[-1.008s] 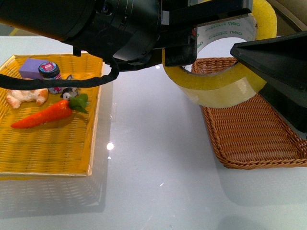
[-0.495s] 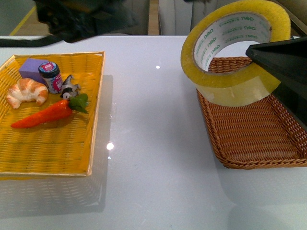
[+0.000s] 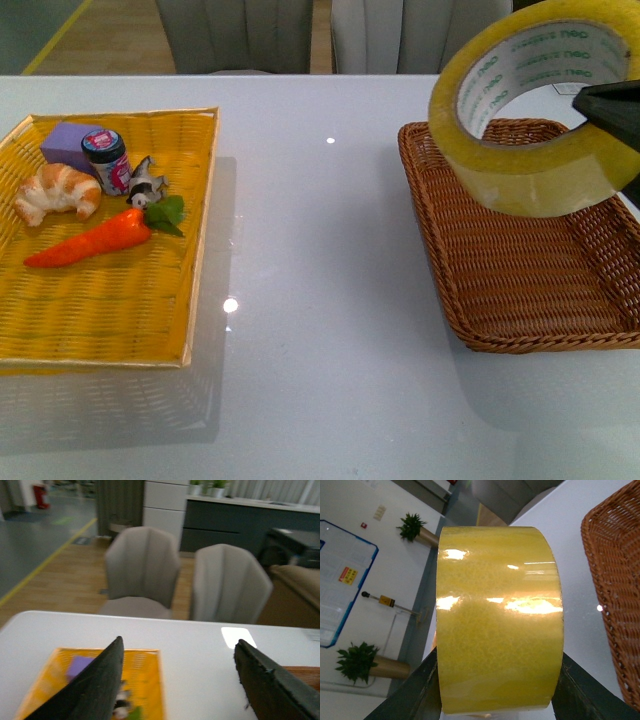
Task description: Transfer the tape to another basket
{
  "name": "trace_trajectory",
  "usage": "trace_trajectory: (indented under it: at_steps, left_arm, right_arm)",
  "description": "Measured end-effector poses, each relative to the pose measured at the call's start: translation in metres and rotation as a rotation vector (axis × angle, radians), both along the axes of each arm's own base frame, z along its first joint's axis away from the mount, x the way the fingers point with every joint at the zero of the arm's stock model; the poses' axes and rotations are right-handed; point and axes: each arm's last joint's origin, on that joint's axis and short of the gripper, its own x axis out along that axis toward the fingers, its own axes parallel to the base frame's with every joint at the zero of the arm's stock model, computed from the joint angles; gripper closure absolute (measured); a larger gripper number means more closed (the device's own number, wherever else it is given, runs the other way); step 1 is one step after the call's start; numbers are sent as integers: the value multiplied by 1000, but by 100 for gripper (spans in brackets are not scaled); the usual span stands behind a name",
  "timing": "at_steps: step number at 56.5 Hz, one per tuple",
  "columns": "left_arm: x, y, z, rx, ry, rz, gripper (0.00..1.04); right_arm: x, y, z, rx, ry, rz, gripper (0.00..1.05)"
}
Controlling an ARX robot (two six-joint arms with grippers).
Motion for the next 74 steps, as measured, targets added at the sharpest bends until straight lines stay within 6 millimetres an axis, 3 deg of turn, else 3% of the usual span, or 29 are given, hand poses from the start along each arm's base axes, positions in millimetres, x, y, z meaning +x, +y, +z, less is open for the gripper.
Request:
trace_trajectory:
  at_steps: [10, 20, 36, 45, 59, 74]
  left_arm:
    - [-26, 24, -22, 57, 1, 7, 76]
    - [-40, 37, -35, 66, -2, 1, 104]
    - [-59, 50, -51, 72, 2, 10, 103]
    - [-70, 62, -58, 73, 2, -2, 103]
    - [-80, 64, -64, 74, -3, 11, 103]
    - [-88, 64, -68, 75, -20, 12, 103]
  right_arm:
    - [6, -21, -2, 0, 12, -42, 57]
    - [34, -44, -16, 0, 58, -125, 57]
    - [98, -62, -49, 65, 164, -191, 57]
    - [143, -64, -79, 131, 234, -242, 57]
    - [178, -60, -113, 211, 314, -275, 57]
    - [183, -57, -130, 221, 369, -282, 57]
